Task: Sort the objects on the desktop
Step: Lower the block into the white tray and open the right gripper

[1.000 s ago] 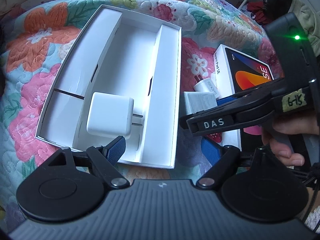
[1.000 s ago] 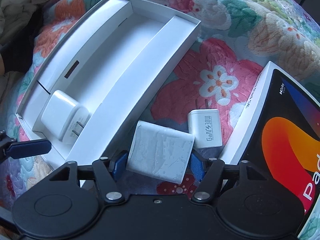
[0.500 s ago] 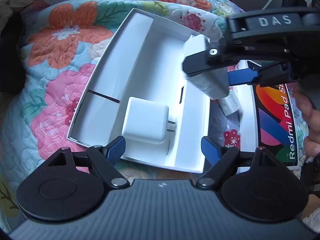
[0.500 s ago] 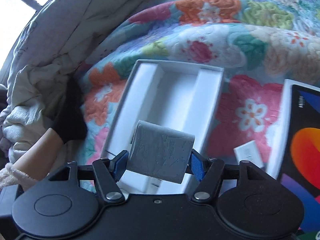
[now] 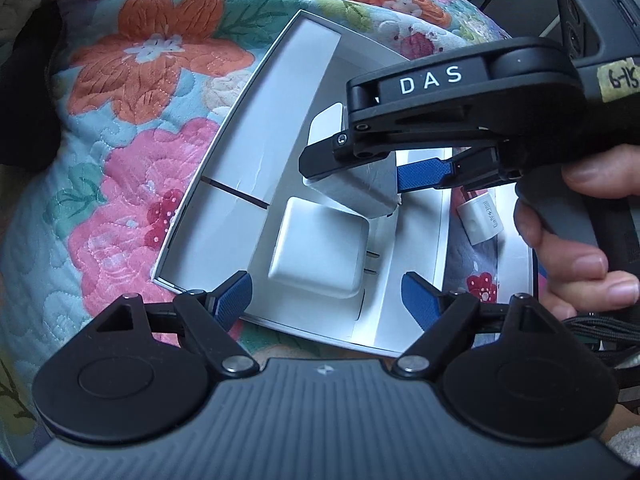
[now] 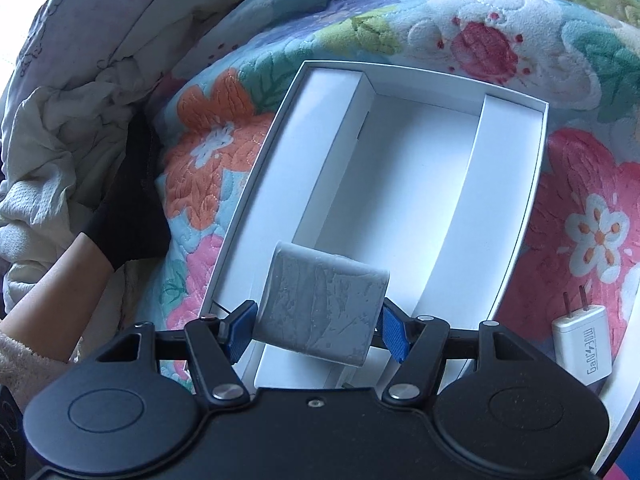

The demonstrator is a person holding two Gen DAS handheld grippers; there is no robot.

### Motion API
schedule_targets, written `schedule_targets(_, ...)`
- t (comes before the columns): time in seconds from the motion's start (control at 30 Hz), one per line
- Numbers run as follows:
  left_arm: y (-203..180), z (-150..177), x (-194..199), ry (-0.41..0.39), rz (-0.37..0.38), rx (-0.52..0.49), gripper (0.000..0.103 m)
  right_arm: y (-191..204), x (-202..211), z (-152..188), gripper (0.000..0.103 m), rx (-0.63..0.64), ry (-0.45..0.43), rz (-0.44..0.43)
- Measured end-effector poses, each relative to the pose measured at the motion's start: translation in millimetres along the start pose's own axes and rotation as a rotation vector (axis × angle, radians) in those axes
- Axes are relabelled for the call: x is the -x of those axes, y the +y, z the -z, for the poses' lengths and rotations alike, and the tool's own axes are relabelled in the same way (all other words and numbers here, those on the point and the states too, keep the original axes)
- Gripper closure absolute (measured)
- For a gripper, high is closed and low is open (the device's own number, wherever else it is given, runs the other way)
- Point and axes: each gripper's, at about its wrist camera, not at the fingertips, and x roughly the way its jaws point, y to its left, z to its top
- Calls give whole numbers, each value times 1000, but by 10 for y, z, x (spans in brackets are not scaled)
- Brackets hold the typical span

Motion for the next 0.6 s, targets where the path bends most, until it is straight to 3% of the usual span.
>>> schedule_targets(0.3, -52, -3, -9, 4, -2, -29, 21, -92, -97, 45, 33, -61, 64, -58)
schedule_targets(0.43, -59, -14, -16, 4, -5, -21, 20, -28, -101, 76, 33, -53, 82, -42)
schedule_targets(0.6, -139, -26, 16, -2, -12, -14, 19, -115, 163, 39, 33, -98, 22, -54)
